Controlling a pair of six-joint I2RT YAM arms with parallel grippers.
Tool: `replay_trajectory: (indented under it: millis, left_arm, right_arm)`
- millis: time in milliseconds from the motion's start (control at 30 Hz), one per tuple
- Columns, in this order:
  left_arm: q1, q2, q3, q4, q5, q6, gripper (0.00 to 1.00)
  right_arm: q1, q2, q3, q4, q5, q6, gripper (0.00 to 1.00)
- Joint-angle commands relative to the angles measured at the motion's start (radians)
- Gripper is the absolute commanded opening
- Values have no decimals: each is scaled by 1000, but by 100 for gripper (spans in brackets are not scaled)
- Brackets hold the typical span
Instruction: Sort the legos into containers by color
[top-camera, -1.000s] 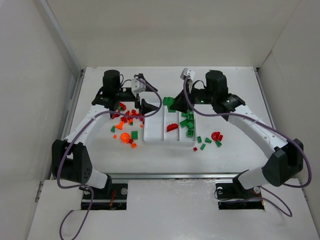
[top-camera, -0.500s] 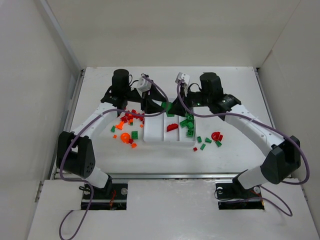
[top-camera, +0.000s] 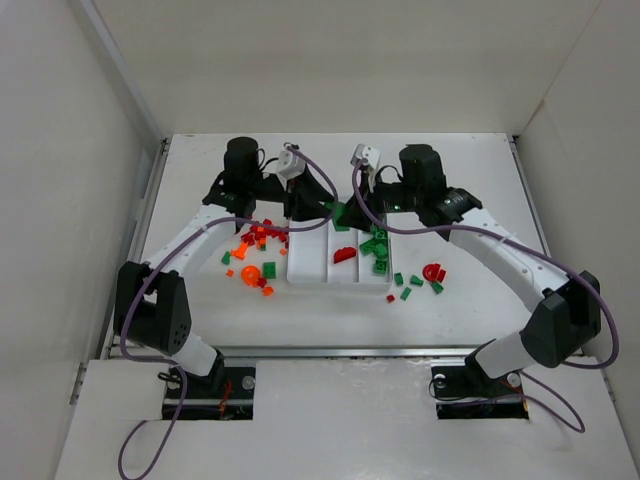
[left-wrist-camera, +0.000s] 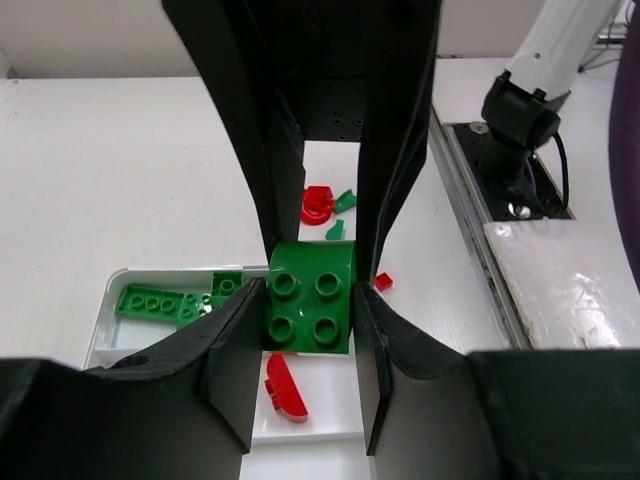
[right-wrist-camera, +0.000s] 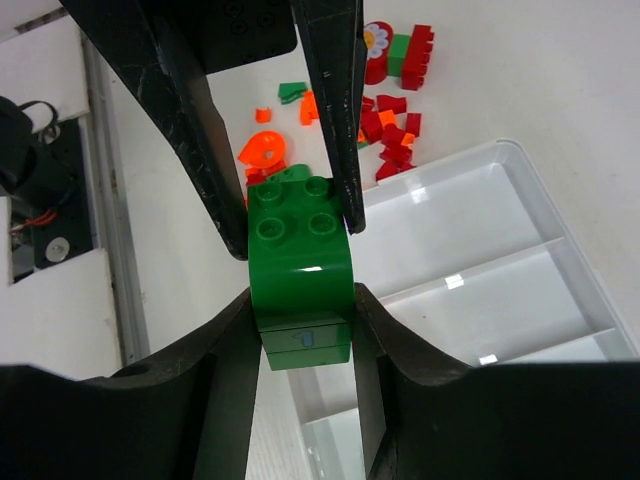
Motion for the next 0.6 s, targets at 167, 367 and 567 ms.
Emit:
replay_trajectory:
  millis: [167, 367, 567]
  left_arm:
    - [-5, 37, 88, 247, -185, -202, 0]
    - [-14, 75, 125, 247, -175, -236, 0]
    - [-25, 139, 185, 247, -150, -268, 0]
  right_arm:
    - [-24, -9, -81, -18, 93, -40, 0]
    - [-79, -20, -147, 46, 125, 9, 0]
    - [-130, -29, -157, 36, 106, -17, 0]
